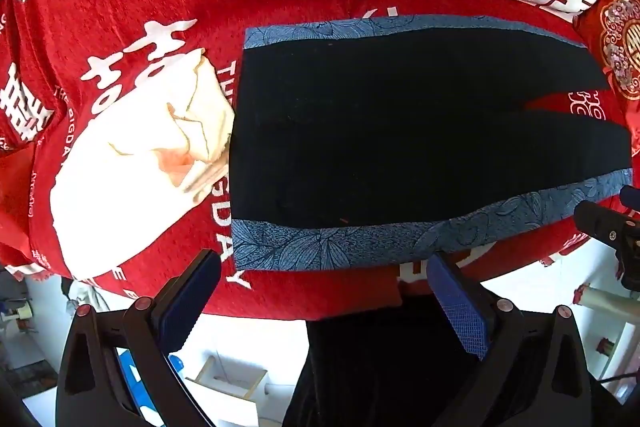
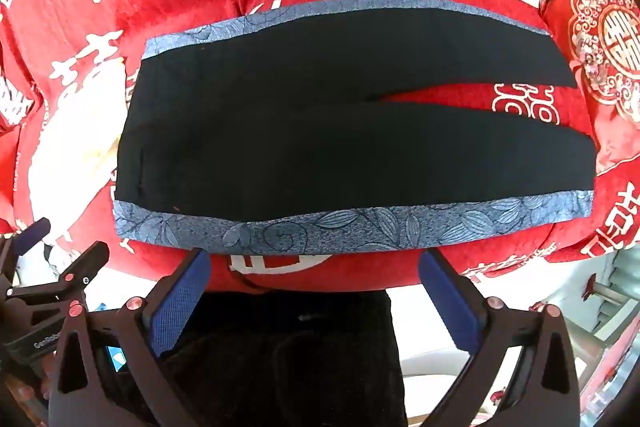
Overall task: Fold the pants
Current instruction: 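Move both tools toward the blue patterned band of the black trousers, then grasp the blue band with both tools and lift the trousers up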
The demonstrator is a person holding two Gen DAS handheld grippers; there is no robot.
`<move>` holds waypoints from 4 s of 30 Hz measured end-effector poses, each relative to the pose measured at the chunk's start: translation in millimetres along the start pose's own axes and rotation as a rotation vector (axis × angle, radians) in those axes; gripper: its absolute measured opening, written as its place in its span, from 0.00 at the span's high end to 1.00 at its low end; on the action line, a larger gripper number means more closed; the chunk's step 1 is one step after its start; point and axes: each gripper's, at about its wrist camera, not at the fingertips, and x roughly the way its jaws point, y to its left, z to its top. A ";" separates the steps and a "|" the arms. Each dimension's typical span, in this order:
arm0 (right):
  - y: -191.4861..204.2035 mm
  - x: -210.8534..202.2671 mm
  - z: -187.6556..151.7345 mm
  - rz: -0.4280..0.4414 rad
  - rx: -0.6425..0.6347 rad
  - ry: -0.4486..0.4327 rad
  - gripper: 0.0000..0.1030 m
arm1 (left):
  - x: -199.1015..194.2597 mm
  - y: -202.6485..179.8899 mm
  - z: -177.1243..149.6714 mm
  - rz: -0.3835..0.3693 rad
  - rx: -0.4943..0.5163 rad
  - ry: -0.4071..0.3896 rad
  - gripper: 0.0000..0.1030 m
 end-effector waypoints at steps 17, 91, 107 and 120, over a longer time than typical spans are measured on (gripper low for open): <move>-4.2 1.8 6.0 -0.008 -0.010 -0.005 0.00 | 0.0 -1.2 1.1 0.004 -0.018 0.004 0.00; -77.6 124.2 -23.5 0.639 0.214 -0.001 0.56 | 126.7 47.9 -24.9 -0.219 -0.314 -0.043 0.01; -93.9 200.4 -62.3 0.896 0.386 0.011 0.46 | 178.0 98.7 -80.3 -0.456 -0.613 0.007 0.06; -102.6 226.2 -56.2 1.152 0.554 -0.048 0.45 | 177.8 72.0 -61.9 -0.490 -0.661 -0.013 0.06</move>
